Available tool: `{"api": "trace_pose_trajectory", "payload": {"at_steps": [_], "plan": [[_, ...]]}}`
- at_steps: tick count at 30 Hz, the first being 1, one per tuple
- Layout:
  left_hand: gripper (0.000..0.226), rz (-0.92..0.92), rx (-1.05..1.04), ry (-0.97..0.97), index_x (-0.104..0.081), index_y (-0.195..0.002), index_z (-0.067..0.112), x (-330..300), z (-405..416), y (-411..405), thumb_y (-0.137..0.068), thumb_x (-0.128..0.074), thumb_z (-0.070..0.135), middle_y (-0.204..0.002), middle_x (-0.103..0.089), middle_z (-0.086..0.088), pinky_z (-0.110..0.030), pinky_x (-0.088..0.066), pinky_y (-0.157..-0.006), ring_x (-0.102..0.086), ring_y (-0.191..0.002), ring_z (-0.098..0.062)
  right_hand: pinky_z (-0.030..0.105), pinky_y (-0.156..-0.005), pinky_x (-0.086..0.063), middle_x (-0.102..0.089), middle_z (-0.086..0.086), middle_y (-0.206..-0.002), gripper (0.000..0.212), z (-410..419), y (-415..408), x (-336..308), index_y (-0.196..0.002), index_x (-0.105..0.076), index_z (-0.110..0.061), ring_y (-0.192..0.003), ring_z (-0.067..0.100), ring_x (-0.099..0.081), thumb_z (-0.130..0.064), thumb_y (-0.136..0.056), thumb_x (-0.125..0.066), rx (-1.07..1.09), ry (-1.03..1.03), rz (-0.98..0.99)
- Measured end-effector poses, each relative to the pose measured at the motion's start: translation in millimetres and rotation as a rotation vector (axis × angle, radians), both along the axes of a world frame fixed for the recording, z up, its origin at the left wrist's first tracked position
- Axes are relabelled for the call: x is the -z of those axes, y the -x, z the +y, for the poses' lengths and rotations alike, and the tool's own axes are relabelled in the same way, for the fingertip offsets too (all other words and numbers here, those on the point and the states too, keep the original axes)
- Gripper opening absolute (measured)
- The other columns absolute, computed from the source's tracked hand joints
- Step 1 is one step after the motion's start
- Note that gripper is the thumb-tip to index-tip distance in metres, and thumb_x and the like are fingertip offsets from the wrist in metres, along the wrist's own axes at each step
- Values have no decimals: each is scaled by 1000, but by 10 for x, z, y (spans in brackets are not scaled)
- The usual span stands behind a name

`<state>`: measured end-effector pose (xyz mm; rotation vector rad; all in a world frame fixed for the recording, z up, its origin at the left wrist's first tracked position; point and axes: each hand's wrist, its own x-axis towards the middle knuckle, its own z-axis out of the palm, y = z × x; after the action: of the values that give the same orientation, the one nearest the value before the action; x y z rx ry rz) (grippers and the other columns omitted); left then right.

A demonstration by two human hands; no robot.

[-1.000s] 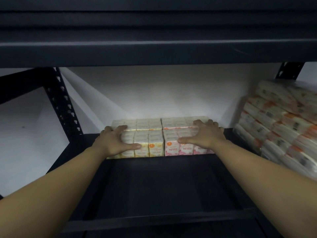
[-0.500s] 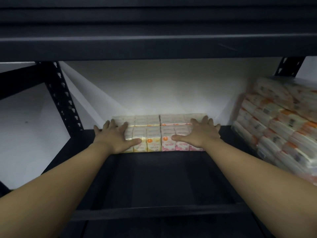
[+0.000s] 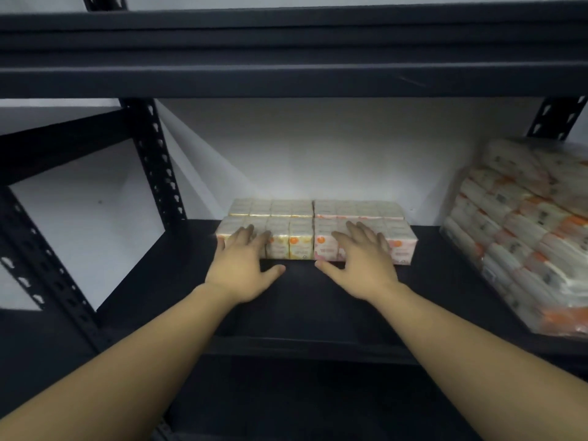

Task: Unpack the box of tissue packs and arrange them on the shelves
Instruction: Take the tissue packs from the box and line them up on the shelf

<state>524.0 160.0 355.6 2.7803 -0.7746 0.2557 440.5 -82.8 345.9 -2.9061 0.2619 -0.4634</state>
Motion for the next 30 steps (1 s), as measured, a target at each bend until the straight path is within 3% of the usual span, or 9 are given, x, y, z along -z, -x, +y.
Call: {"api": "trace_pose_trajectory", "payload": {"at_steps": [5, 12, 16, 19, 26, 30], "plan": [[84, 21, 49, 17, -26, -162, 31, 238, 295, 523, -92, -47, 73, -169, -23, -2, -54, -8, -128, -16, -157, -22, 46, -122, -26, -41, 2, -162, 74, 610, 489, 299, -153, -47, -29, -151, 22, -30, -74, -95, -44, 69, -75, 20], [83, 84, 146, -3, -19, -164, 30, 769, 989, 1034, -96, -40, 73, -172, -13, 0, -53, 4, -128, -3, -159, -19, 51, -129, -4, -29, 2, -169, 70, 1374, 1090, 806, -158, -40, -29, -158, 20, -17, -69, -101, -36, 134, -79, 10], [83, 15, 232, 71, -16, -165, 28, 1092, 1250, 1286, -97, -49, 64, -173, -2, -1, -51, 8, -127, 6, -159, -19, 51, -129, -6, -23, 1, -171, 64, 1612, 1461, 1108, -157, -42, -26, -160, 18, -11, -56, -101, -52, 93, -88, -100], [82, 73, 281, 111, -20, -165, 27, 1421, 1396, 1455, -97, -55, 58, -173, -3, 0, -48, 8, -126, 5, -159, -18, 49, -128, -11, -22, 2, -172, 62, 1715, 1725, 1444, -155, -44, -25, -159, 20, -16, -50, -100, -57, 81, -125, -82], [77, 401, 209, 10, -30, -161, 27, 2734, 1623, 1662, -96, -57, 59, -170, -22, -1, -50, -9, -129, -15, -157, -23, 49, -117, -34, -45, 4, -160, 58, 1740, 2180, 2716, -151, -53, -21, -146, 26, -39, -47, -100, -62, 197, -333, 242], [76, 516, 177, -71, -48, -151, 19, 3706, 1690, 1802, -89, -53, 64, -158, -44, -9, -55, -31, -120, -38, -145, -33, 48, -108, -47, -62, 9, -140, 60, 1711, 2360, 3675, -138, -64, -13, -131, 32, -54, -53, -95, -50, 241, -431, 379]]}}
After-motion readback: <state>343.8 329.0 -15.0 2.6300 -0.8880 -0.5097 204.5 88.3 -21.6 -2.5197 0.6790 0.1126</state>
